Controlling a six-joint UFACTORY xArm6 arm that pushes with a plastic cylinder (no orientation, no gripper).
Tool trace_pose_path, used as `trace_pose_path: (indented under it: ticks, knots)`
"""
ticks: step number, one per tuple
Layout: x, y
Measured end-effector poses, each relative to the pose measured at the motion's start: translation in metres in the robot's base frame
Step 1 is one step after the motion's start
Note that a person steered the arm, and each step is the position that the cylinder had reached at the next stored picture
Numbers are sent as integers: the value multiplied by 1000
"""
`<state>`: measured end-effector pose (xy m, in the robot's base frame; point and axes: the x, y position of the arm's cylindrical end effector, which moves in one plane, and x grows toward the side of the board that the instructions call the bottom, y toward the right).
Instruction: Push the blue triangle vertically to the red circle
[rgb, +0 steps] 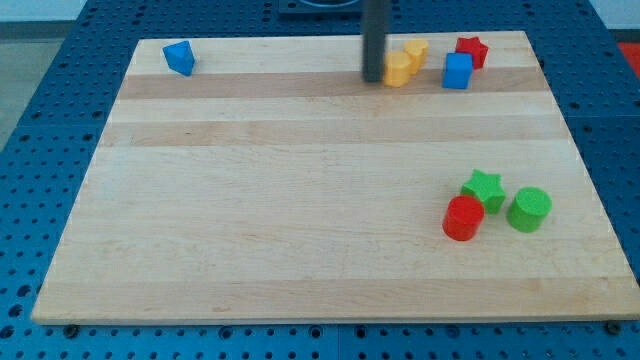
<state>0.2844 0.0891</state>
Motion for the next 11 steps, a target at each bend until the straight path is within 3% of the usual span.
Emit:
trace_pose_path:
  ticks: [1,4,7,10,11]
  knots:
    - [3,43]
    - [28,-379]
    - [-45,-356]
    - [-25,-172]
    - [-10,-140]
